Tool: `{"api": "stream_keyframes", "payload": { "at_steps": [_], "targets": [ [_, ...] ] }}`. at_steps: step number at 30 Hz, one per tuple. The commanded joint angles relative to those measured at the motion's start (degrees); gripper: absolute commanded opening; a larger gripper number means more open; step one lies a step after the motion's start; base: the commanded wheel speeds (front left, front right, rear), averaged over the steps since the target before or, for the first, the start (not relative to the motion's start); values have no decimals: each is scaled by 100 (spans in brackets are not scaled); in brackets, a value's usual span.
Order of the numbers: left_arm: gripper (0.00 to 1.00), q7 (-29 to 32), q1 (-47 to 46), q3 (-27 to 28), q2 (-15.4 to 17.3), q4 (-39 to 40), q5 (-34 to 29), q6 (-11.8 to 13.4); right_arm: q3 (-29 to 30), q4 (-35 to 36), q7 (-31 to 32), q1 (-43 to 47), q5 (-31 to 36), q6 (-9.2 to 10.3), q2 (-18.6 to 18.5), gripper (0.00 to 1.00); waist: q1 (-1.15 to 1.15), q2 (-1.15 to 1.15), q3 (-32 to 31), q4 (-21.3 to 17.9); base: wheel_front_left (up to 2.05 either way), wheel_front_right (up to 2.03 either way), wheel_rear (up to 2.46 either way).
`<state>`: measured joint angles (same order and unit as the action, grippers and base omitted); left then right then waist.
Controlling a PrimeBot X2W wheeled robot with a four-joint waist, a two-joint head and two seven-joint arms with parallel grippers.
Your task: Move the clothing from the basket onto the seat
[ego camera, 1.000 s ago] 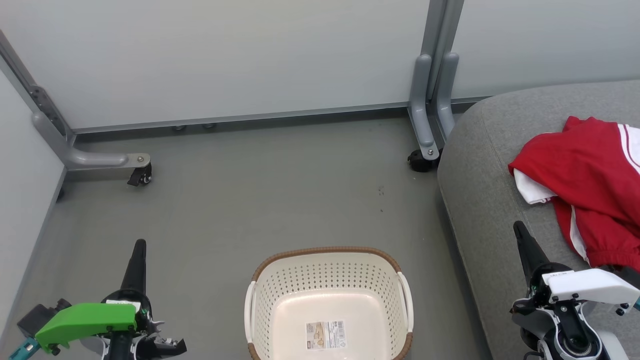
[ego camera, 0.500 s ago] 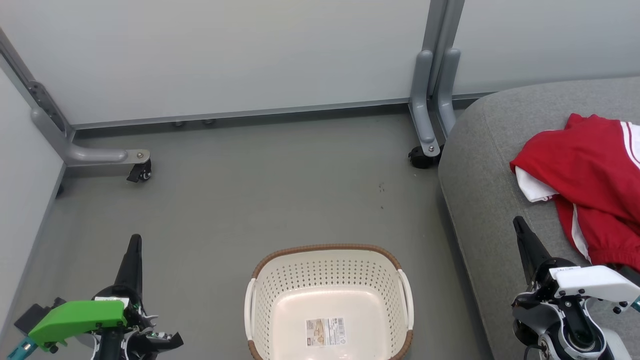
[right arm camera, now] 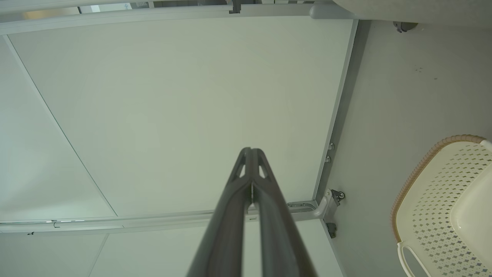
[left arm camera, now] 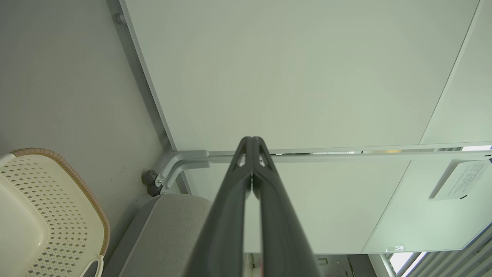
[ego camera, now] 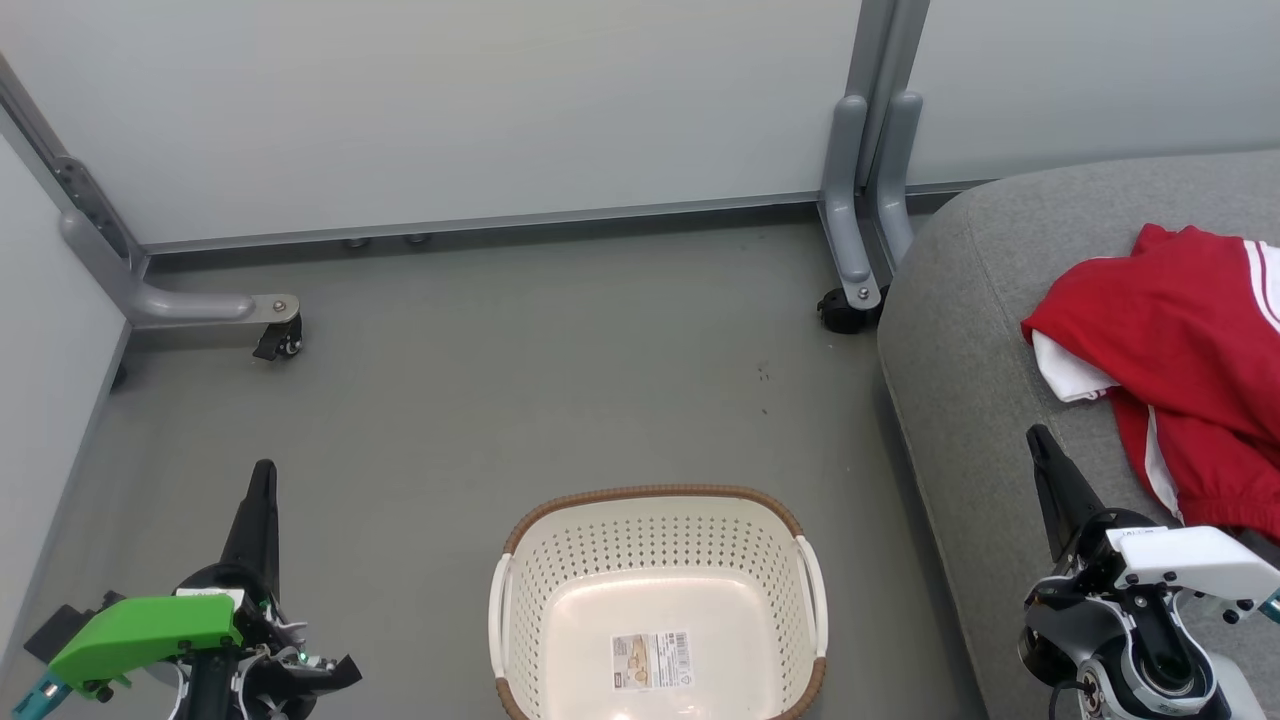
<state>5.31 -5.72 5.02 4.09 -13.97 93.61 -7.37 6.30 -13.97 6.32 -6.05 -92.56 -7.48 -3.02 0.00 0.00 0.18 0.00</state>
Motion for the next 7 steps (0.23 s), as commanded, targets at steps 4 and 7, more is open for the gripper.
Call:
{"api": "stream_keyframes", "payload": {
  "at_steps": [4,7],
  "targets": [
    [0,16,-83,19,-21,-10,3,-31,13,-14,23,-38,-5,-2,-7,0,0,0,0,0,0,0,0],
    [0,23,-83,25,-24,-10,-5,-30,14,-14,22,-38,-4,-2,-6,0,0,0,0,0,0,0,0]
  ]
}}
